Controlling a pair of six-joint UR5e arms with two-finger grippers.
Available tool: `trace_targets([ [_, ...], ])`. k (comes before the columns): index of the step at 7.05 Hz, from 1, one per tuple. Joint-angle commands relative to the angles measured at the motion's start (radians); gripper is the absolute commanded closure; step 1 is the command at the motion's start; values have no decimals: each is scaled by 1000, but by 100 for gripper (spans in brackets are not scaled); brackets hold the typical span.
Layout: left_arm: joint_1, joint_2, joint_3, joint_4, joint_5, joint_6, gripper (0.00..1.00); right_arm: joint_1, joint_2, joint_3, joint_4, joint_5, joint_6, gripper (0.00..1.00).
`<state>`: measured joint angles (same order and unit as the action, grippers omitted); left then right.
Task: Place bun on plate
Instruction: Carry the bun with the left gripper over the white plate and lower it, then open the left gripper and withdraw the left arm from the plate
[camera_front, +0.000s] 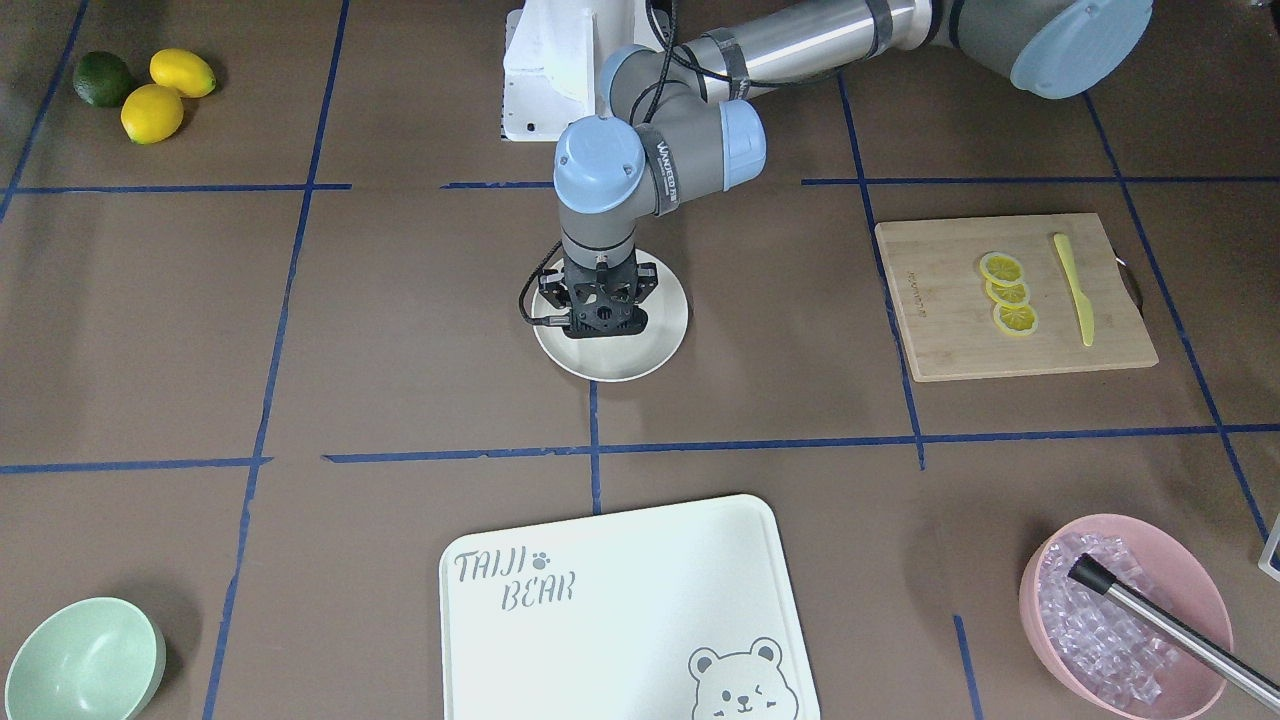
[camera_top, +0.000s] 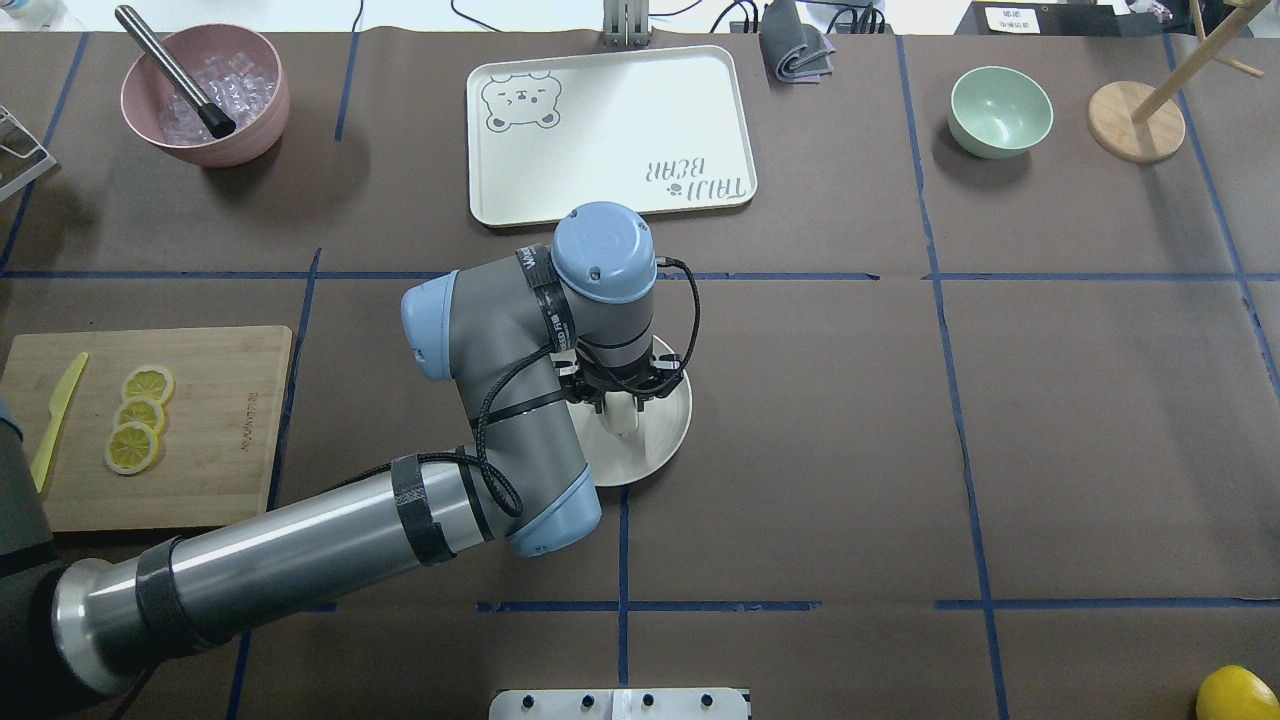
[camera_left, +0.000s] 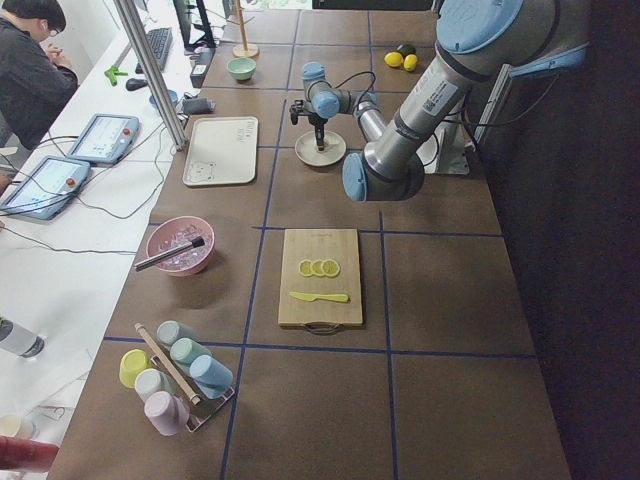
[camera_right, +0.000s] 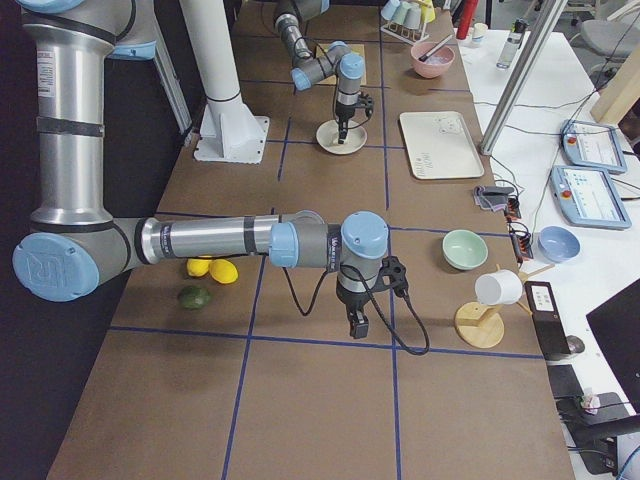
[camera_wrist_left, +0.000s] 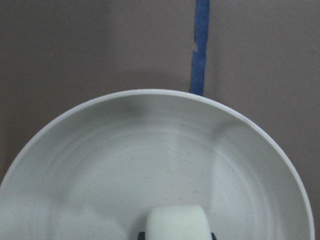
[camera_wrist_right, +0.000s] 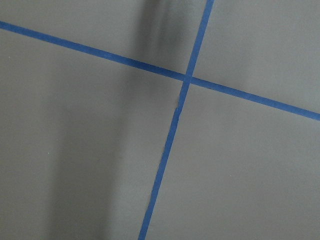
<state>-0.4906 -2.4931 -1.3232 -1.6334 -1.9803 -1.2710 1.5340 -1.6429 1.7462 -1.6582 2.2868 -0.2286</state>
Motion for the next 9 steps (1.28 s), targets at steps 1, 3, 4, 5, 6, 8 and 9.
trace_targets([
  [1, 3, 2, -5, 1, 0, 5, 4, 0, 0, 1, 0, 0, 0, 0],
  [3, -32, 6, -65, 21, -5, 8, 0, 0, 2, 1, 0, 0, 0, 0],
  [4, -42, 17, -82, 41, -5, 10, 0, 0, 3, -1, 0, 0, 0, 0],
  [5, -66, 72, -153, 76, -20, 66, 0, 0, 3, -2, 0, 0, -2, 0],
  [6, -94, 179, -277, 131, -40, 178, 0, 0, 3, -2, 2, 0, 0, 0],
  [8, -239, 409, -486, 204, -110, 469, 0, 0, 3, -5, 0, 0, -2, 0],
  [9, -335, 512, -517, 204, -148, 640, 0, 0, 2, -8, 0, 0, -2, 0],
])
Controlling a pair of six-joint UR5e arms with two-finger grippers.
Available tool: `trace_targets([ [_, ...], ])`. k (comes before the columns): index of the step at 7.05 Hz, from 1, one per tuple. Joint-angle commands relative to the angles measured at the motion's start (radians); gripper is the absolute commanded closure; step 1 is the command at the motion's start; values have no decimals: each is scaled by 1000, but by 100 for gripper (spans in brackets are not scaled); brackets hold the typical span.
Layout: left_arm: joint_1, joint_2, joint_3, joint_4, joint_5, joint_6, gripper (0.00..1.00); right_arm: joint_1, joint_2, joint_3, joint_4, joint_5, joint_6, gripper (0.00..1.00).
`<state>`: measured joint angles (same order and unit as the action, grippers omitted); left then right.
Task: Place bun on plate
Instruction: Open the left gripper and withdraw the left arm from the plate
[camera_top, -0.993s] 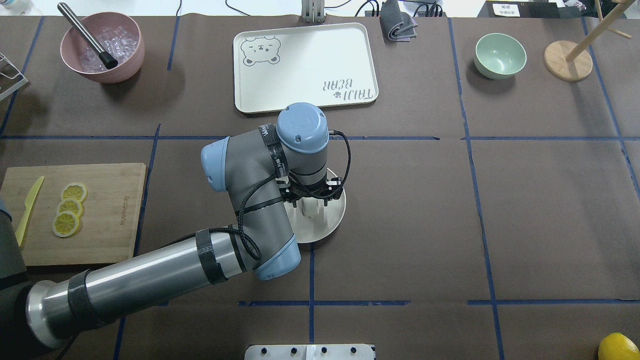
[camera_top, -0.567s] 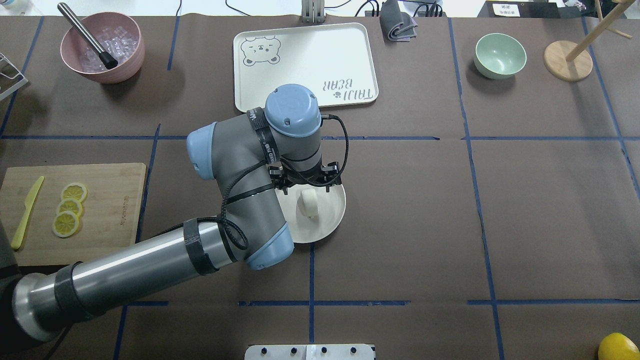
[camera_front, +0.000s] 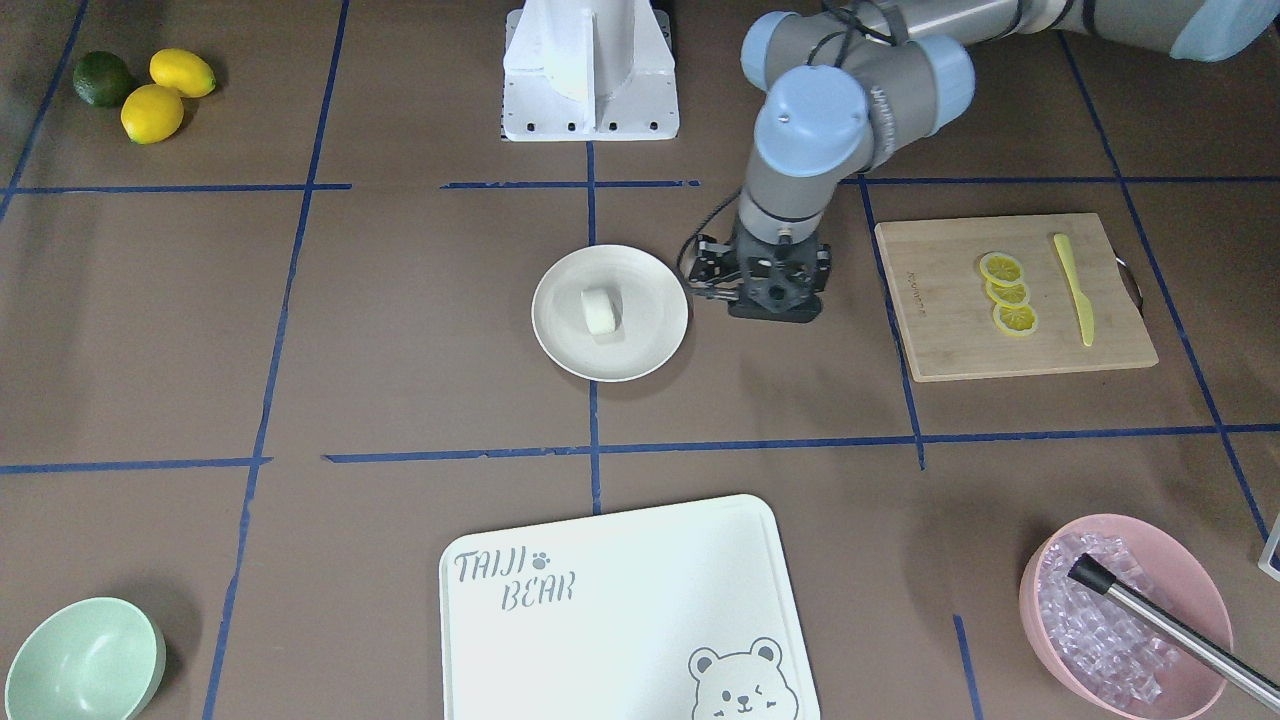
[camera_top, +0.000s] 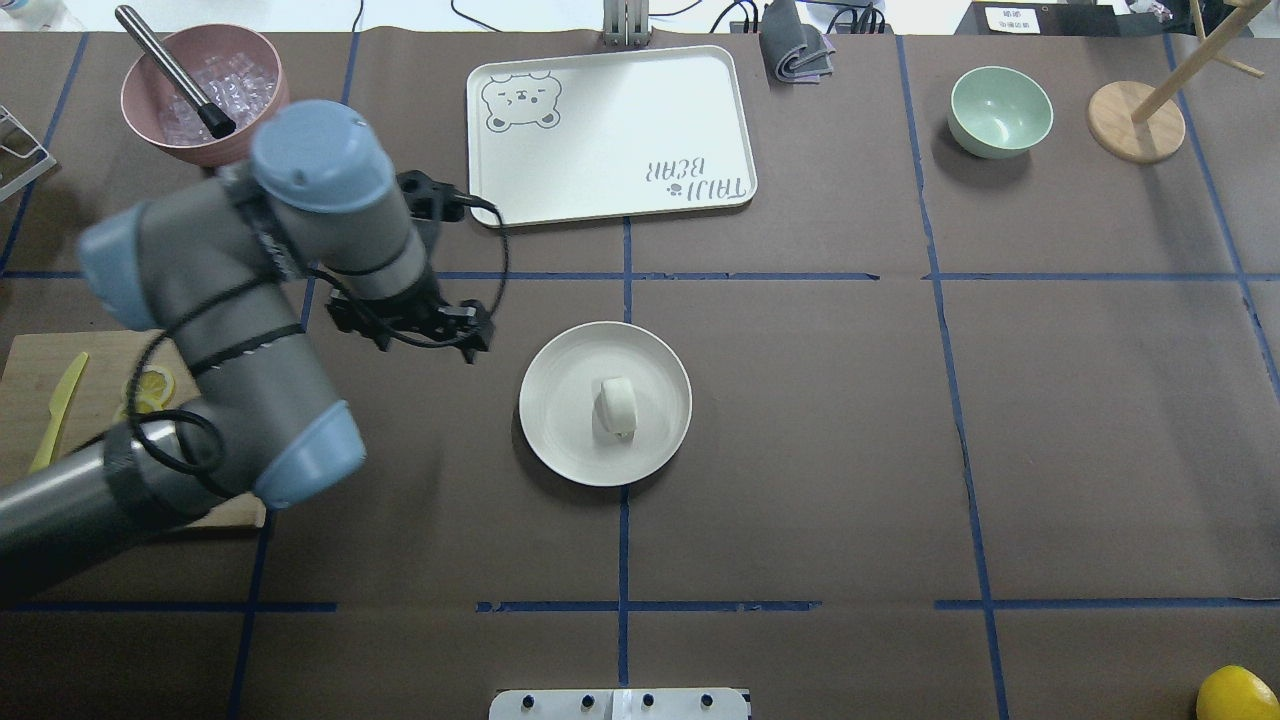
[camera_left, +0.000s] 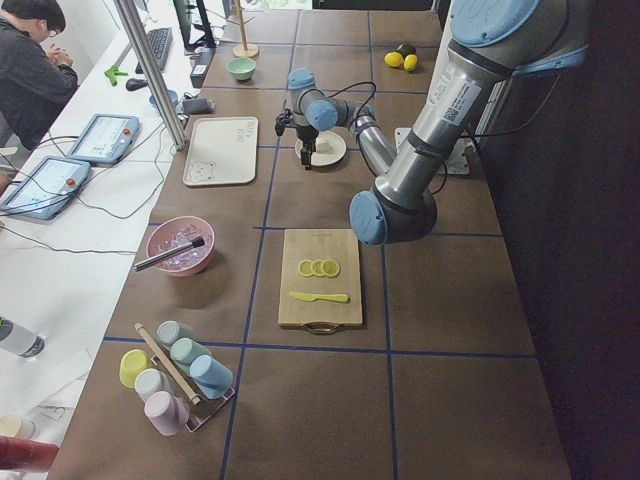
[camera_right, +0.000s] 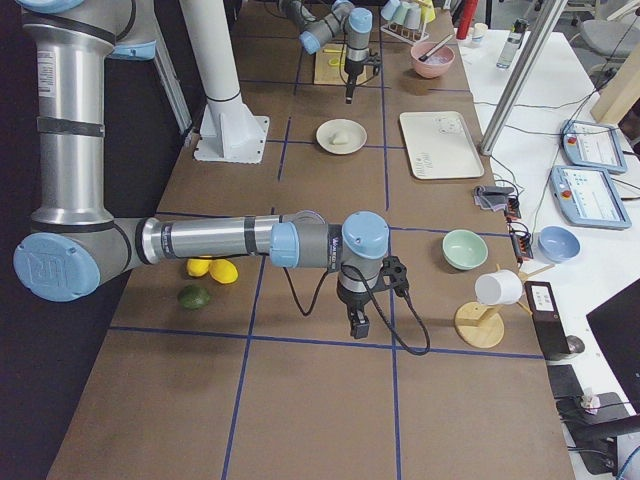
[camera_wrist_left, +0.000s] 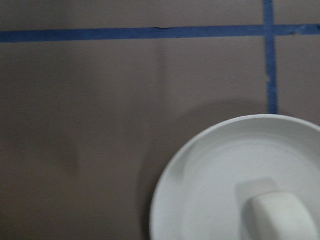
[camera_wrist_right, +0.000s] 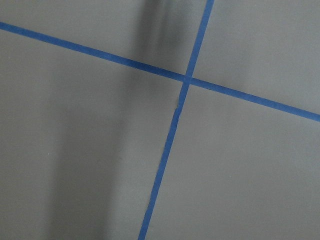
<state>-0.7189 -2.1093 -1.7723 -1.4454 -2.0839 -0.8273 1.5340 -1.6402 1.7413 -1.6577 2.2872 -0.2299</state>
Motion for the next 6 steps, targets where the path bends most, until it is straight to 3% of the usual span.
trace_targets([
  [1, -234, 219, -67, 16, -97, 387, 0, 0, -3, -8, 0, 0, 1, 0],
  [3, -498, 345, -26, 17, -197, 629, 0, 0, -3, -8, -5, 0, 61, 0],
  [4, -605, 394, 2, 8, -211, 646, 0, 0, -4, -11, -14, 0, 82, 1],
  [6, -777, 478, 81, 14, -211, 959, 0, 0, -7, -8, -5, 2, 182, 1],
])
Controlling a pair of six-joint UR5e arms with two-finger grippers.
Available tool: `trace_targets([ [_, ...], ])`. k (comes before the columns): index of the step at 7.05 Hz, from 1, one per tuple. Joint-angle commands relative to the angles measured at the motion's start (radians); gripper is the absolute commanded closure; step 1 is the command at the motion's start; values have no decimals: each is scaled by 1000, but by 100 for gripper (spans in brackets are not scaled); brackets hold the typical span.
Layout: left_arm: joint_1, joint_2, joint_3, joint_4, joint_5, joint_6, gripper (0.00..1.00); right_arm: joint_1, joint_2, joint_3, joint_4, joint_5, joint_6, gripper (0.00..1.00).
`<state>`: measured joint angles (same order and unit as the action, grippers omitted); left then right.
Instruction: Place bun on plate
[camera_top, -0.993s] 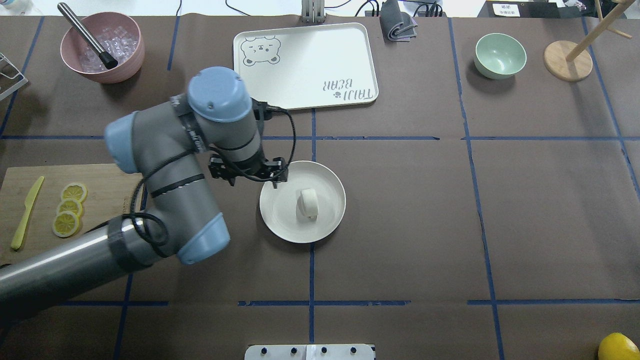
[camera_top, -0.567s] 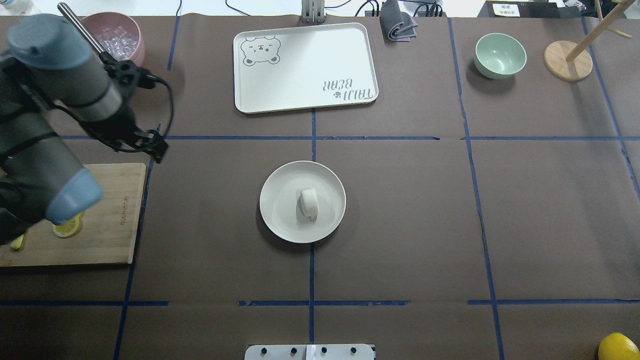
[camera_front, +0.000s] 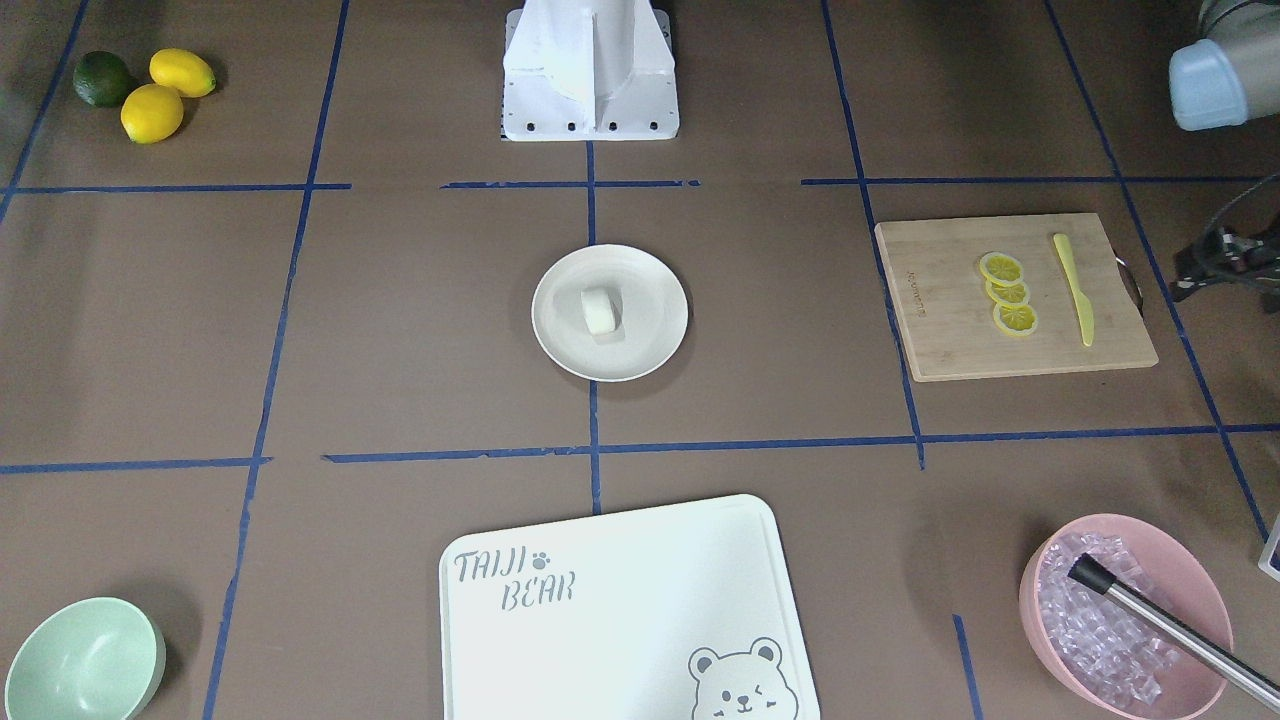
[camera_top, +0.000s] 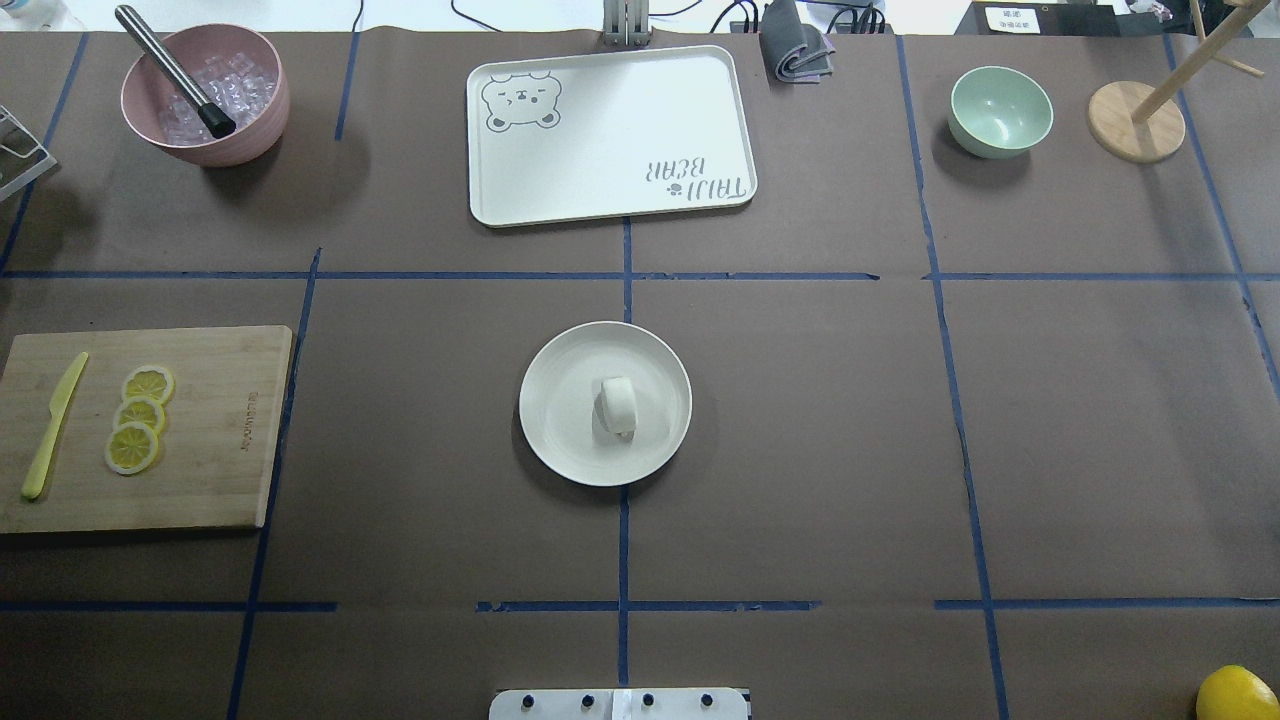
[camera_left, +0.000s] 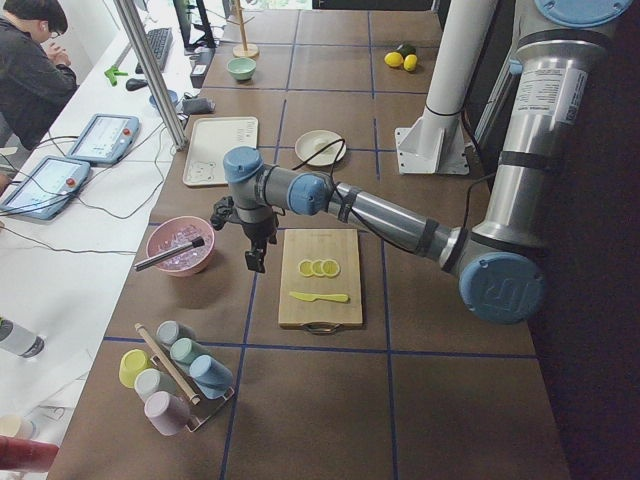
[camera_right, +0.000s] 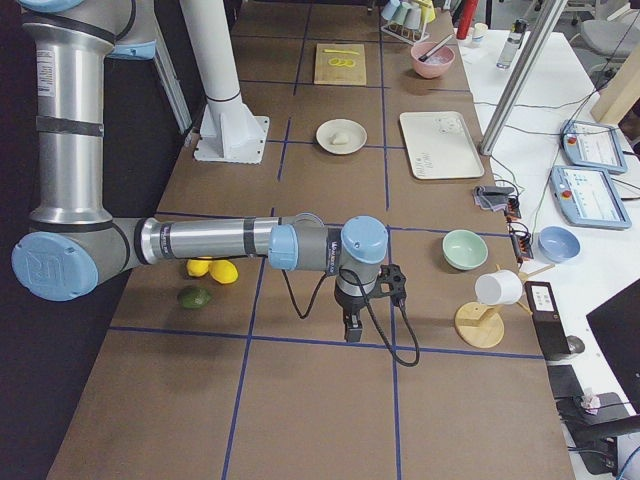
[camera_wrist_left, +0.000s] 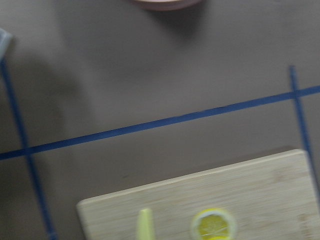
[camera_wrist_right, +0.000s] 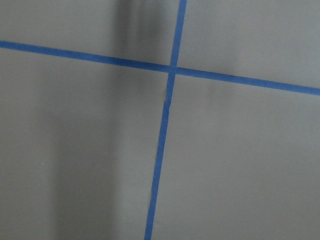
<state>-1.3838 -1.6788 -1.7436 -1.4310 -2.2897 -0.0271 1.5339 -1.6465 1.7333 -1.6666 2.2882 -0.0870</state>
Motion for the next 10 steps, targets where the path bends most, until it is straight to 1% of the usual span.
trace_targets([
  [1, -168, 65, 126, -5, -26, 279, 0, 0, -1, 2, 5, 2, 41, 0],
  [2, -176, 89, 166, -11, -65, 294, 0, 0, -1, 2, 5, 2, 41, 0],
  [3, -175, 115, 173, -11, -63, 294, 0, 0, -1, 2, 5, 4, 41, 0],
  [5, -230, 119, 174, -34, -68, 291, 0, 0, 1, 3, 5, 14, 43, 0],
  [6, -231, 110, 174, -29, -66, 286, 0, 0, 2, 3, 7, 14, 43, 0],
  [8, -231, 109, 171, -34, -70, 201, 0, 0, 2, 3, 7, 13, 41, 0],
  [9, -230, 103, 173, -34, -70, 200, 0, 0, 4, 3, 7, 13, 41, 0],
  [10, -230, 100, 153, -34, -68, 204, 0, 0, 4, 2, 7, 13, 43, 0],
])
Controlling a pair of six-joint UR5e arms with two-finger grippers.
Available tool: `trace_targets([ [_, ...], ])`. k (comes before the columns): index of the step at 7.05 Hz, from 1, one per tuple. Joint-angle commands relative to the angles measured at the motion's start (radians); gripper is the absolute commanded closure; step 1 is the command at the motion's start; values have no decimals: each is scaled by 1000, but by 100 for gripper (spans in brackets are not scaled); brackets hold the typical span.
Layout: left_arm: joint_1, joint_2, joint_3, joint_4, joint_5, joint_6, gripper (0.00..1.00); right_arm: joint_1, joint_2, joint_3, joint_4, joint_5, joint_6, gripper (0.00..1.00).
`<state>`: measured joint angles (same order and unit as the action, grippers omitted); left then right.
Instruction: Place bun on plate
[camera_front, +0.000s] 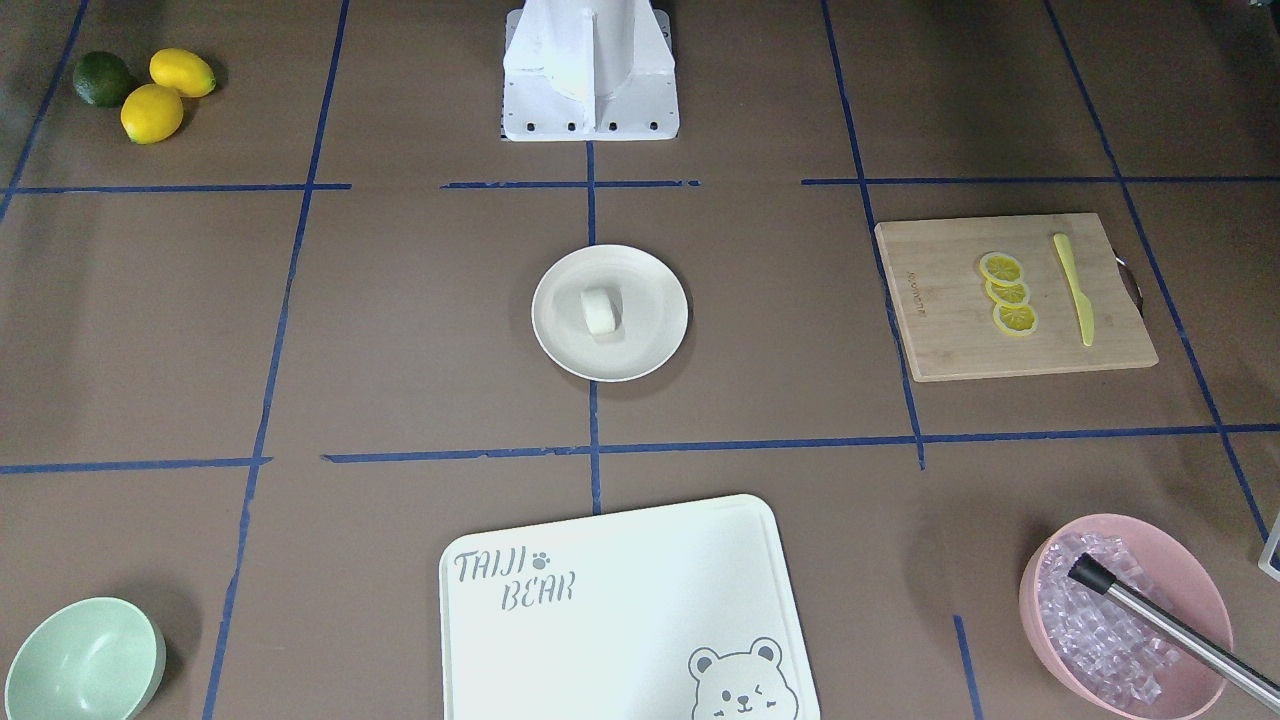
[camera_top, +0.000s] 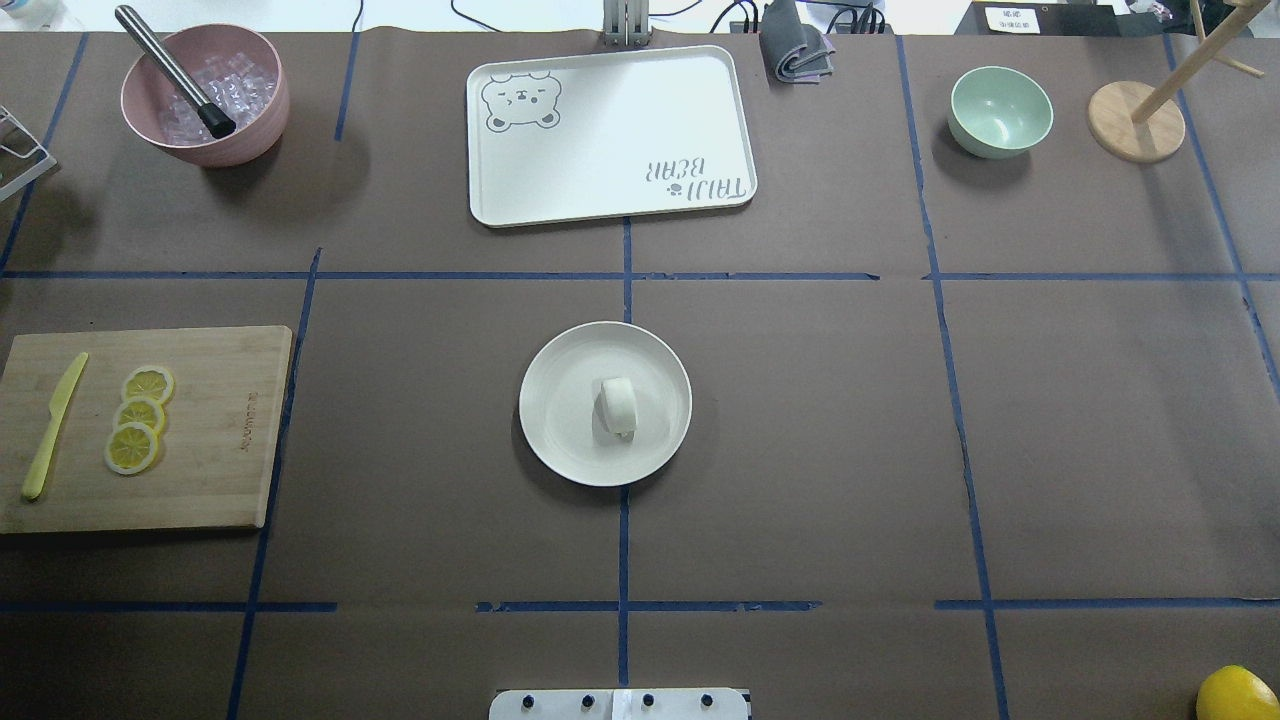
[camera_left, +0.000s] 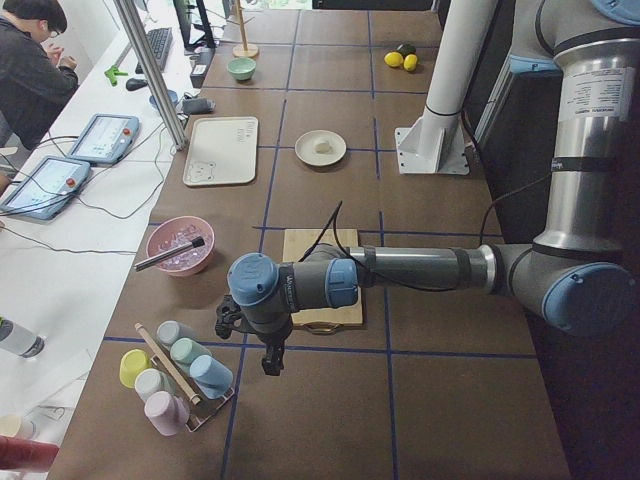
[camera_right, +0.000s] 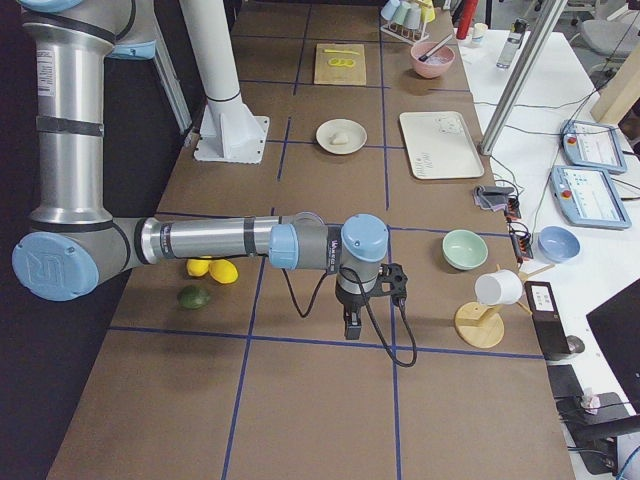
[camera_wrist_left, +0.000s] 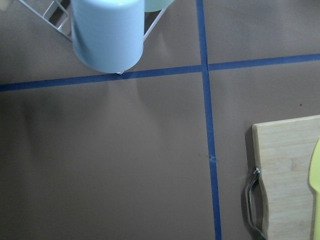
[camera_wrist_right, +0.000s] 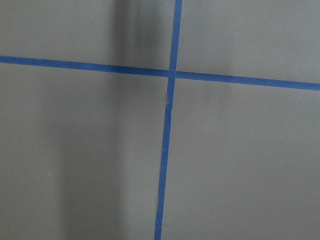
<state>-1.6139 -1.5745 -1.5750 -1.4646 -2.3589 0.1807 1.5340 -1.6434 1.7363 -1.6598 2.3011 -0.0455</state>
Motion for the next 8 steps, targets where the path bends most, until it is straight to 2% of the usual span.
trace_targets([
  [1, 2, -5, -22, 0, 0, -1, 0, 0, 1, 0, 0, 0, 1, 0],
  [8, 2, 7, -20, 1, 7, -1, 0, -1, 7, 0, 0, -2, 3, 0],
])
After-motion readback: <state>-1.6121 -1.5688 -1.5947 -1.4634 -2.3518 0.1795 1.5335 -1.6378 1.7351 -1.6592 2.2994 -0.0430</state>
